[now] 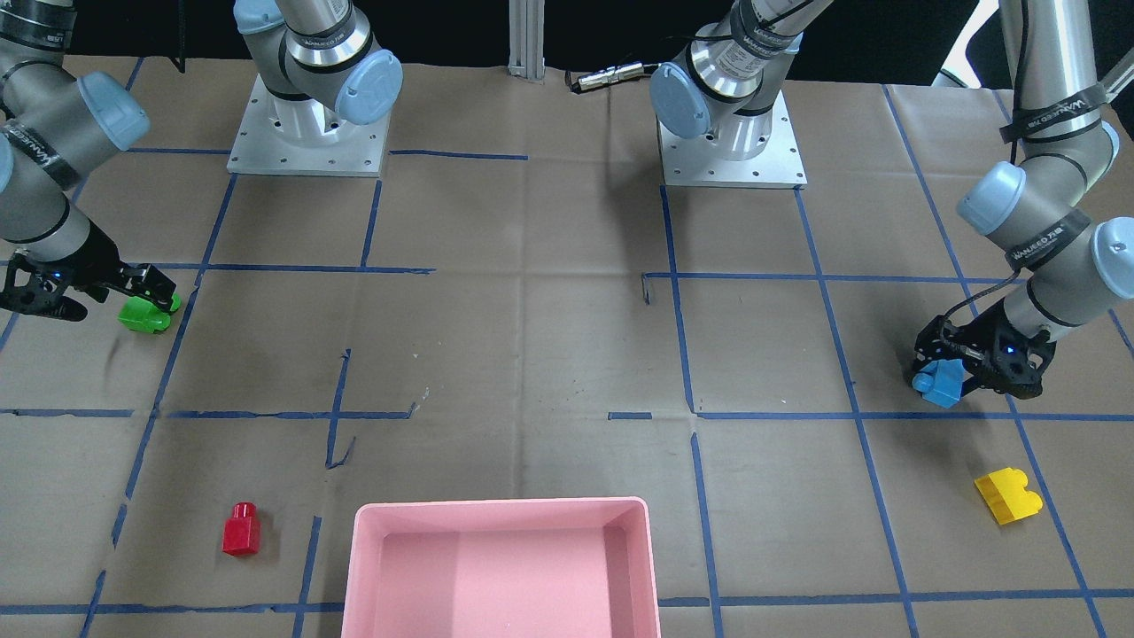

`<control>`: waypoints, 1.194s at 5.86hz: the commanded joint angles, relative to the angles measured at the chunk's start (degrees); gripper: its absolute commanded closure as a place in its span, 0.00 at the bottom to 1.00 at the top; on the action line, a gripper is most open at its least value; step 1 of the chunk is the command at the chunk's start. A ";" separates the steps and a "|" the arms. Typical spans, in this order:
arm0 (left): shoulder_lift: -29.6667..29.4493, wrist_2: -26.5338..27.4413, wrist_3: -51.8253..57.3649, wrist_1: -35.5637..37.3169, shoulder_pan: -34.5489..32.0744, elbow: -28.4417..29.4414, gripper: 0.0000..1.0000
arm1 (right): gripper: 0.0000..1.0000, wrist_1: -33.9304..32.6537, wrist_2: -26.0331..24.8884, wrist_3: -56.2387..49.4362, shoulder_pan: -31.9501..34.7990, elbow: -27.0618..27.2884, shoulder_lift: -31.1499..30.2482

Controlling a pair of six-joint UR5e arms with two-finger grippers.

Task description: Put all blocks into box

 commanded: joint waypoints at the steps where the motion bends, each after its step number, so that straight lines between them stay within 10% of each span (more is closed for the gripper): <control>1: -0.09 -0.02 0.09 0.00 -0.03 -0.07 0.42 | 0.01 -0.07 -0.01 0.09 0.00 0.64 0.22; 4: 0.26 2.00 0.09 0.00 -0.38 1.15 0.91 | 0.01 -1.47 -0.01 0.09 0.00 1.00 1.61; 7: 5.85 2.09 -6.02 -17.72 -1.60 11.98 1.00 | 0.01 -1.48 -0.10 0.09 0.00 1.70 1.98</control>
